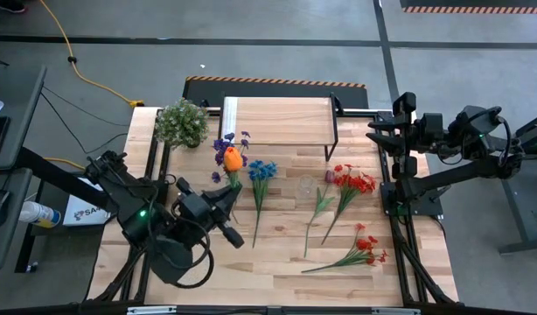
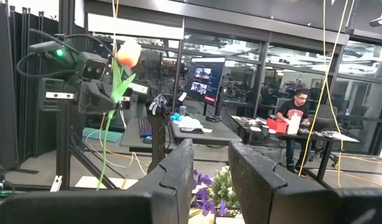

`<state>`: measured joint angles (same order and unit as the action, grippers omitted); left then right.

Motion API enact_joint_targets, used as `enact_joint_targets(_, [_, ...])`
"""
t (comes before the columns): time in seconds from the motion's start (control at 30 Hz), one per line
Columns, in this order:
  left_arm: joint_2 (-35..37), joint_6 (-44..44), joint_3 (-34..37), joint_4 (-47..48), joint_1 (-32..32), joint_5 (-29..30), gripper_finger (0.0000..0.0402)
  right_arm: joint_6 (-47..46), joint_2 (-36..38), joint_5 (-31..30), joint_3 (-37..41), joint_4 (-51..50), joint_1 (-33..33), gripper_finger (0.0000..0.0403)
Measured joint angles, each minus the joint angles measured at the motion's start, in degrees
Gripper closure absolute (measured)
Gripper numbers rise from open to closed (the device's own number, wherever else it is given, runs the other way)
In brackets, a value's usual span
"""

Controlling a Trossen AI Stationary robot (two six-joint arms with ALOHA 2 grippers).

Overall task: Pick and place flowers into a vace then onto a shelf
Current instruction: Put the orange tulip into the left transparent vase

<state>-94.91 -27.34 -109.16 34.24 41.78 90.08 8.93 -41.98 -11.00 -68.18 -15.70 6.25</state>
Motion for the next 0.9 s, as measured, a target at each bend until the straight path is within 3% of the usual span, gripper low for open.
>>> enact_joint_targets(0.23, [0.88, 9.33, -0.04, -3.05, -3.24, -0.08, 0.0360, 0.03, -0.01, 0.00, -0.01, -0.26, -0.01, 0.0308])
enact_joint_targets(0.43, [1.18, 10.66, -0.04, 0.32, -4.86, -0.06, 0.0360, 0.00, 0.00, 0.02, -0.02, -1.98, 0.01, 0.0308])
enact_joint_targets(0.9, [1.09, -16.76, 6.09, 23.00, -6.81, -0.17, 0.0360, 0.04, -0.01, 0.00, 0.00, -2.08, 0.00, 0.0308])
